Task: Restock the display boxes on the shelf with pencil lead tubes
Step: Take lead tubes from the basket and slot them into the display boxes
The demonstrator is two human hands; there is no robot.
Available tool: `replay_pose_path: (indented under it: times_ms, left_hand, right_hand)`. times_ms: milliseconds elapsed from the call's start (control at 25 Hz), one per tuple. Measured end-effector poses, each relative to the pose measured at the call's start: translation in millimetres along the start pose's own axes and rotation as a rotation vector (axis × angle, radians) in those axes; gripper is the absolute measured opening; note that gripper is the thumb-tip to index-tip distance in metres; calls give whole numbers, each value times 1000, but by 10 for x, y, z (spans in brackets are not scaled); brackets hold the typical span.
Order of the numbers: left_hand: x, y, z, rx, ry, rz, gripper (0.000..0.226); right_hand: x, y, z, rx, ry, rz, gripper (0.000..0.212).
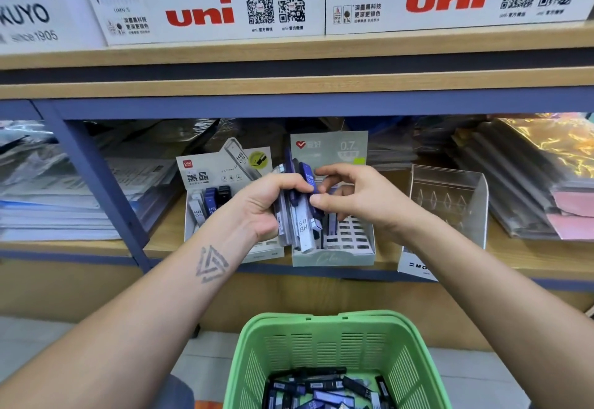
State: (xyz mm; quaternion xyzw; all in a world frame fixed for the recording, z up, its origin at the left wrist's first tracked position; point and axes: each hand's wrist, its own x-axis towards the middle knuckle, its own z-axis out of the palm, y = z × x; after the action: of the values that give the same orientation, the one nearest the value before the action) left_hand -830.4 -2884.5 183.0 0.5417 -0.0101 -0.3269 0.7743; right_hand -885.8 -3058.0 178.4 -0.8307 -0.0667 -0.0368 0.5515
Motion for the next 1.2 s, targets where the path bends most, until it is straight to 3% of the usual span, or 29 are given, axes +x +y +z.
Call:
replay_pose_path:
  times_ms: [160, 280, 360, 600, 840, 960, 1200]
  left_hand:
    - [-18, 26, -119, 37, -23, 13, 27]
    - [-43, 46, -177, 51, -34, 1, 32]
    - [-68, 57, -235, 79, -33, -16, 33]
    - [-168, 203, -468, 98, 109, 23, 17]
    - [-308, 411, -932, 58, 312, 63, 38]
    - [-406, 556, -1214, 124, 445, 70, 12]
    - [-601, 691, -1618, 53, 484, 50, 29]
  right_hand:
    - [51, -56, 99, 89, -46, 20, 58]
    - [115, -89, 157, 177, -56, 117, 80]
    - [176, -105, 176, 191, -96, 170, 83]
    - [464, -175, 434, 246, -78, 186, 64]
    - [879, -316, 950, 469, 75, 152, 38]
    - [988, -305, 1143, 278, 193, 26, 22]
    - [1102, -101, 1468, -162, 180, -178, 26]
